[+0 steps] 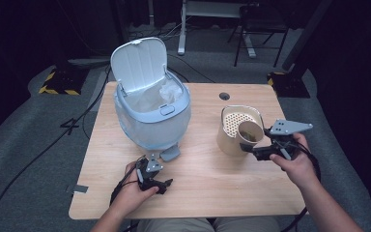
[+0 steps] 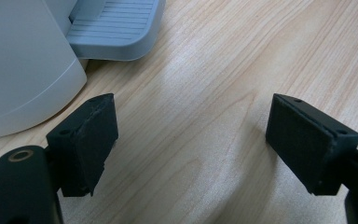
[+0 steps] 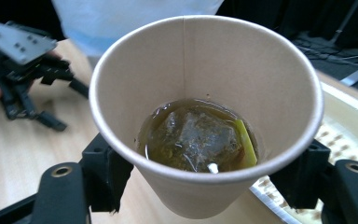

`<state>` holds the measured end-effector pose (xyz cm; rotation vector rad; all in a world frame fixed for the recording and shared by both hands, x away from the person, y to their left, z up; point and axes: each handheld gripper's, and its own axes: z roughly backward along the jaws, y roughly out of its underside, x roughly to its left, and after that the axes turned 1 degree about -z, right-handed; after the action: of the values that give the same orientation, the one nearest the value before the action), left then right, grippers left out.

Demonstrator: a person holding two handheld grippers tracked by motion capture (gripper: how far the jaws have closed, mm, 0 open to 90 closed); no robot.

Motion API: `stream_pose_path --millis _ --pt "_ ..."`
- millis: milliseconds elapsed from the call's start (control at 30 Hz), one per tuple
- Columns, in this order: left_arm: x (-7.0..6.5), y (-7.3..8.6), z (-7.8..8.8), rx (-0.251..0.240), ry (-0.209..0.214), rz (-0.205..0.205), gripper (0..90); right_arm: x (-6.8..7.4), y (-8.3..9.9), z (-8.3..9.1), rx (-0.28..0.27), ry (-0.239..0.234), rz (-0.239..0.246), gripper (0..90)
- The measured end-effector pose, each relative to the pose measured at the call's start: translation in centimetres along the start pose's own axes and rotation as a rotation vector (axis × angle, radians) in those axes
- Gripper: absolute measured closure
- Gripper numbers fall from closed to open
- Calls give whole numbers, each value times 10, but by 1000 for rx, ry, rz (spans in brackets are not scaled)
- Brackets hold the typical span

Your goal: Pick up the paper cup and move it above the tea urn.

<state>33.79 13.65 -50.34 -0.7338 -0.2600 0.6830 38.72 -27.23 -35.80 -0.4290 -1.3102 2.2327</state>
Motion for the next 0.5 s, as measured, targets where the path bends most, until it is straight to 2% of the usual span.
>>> stream_pose_path --millis 100,333,500 --pt "0 0 0 0 0 0 173 -12 -11 1 -7 30 -5 305" --pt "0 0 0 0 0 0 173 -29 -21 -2 -19 71 -9 305" --pt "0 0 0 0 0 0 173 -49 -29 -9 -11 109 -19 305"
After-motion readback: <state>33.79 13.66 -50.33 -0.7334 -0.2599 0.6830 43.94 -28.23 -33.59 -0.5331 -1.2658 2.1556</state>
